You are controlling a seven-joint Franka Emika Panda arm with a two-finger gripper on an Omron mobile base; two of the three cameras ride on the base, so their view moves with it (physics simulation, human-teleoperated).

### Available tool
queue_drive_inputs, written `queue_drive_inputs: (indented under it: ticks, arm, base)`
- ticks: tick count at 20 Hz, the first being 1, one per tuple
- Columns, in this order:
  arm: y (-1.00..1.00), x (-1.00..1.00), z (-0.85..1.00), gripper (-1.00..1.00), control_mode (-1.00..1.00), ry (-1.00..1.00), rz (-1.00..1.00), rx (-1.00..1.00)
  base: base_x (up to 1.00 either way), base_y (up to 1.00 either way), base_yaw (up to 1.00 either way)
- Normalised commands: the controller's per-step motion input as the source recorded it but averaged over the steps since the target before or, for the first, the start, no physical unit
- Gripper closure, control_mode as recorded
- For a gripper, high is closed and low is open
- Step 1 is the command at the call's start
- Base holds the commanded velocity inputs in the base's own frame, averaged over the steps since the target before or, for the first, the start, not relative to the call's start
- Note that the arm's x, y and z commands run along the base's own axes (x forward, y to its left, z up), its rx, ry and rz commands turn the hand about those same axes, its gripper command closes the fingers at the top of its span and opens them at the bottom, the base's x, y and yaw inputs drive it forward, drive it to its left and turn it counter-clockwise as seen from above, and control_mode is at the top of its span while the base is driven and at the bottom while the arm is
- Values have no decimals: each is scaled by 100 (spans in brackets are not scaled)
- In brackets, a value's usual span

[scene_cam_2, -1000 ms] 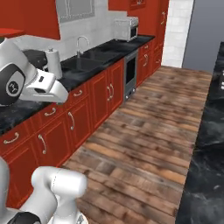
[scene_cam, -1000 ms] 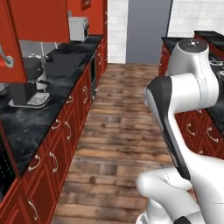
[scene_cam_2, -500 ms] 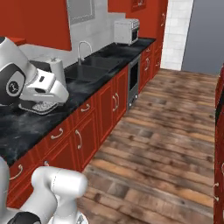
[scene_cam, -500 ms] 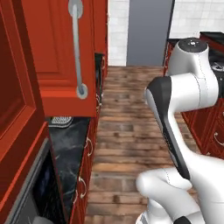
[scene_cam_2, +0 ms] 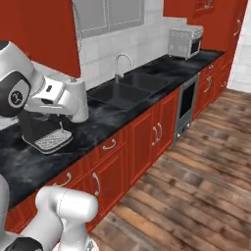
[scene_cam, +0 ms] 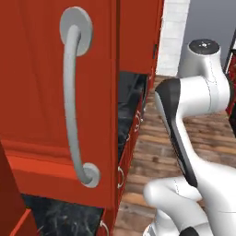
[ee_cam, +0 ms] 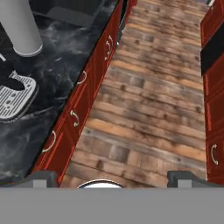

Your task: There is a bowl on the dining counter. Grab a lemon wedge from the fridge and place it in the bowl. Then get the liquor bottle and glass cup from the cabinet and place them next to the bowl.

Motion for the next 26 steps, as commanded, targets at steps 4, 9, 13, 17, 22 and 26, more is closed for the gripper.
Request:
queue_drive_inputs:
  ticks: [4,9,13,17,22,26]
  arm:
    - [0,0,0,-100,100,0,0,0]
    - [0,0,0,-100,100,0,0,0]
    - [0,0,0,-100,100,0,0,0]
    - [0,0,0,-100,100,0,0,0]
    - [0,0,0,-100,100,0,0,0]
    - [0,0,0,-100,100,0,0,0]
  base:
    - [59,0,79]
    - [50,0,89]
    - [51,0,87]
    - [43,0,82]
    - [19,10,78]
    - [4,41,66]
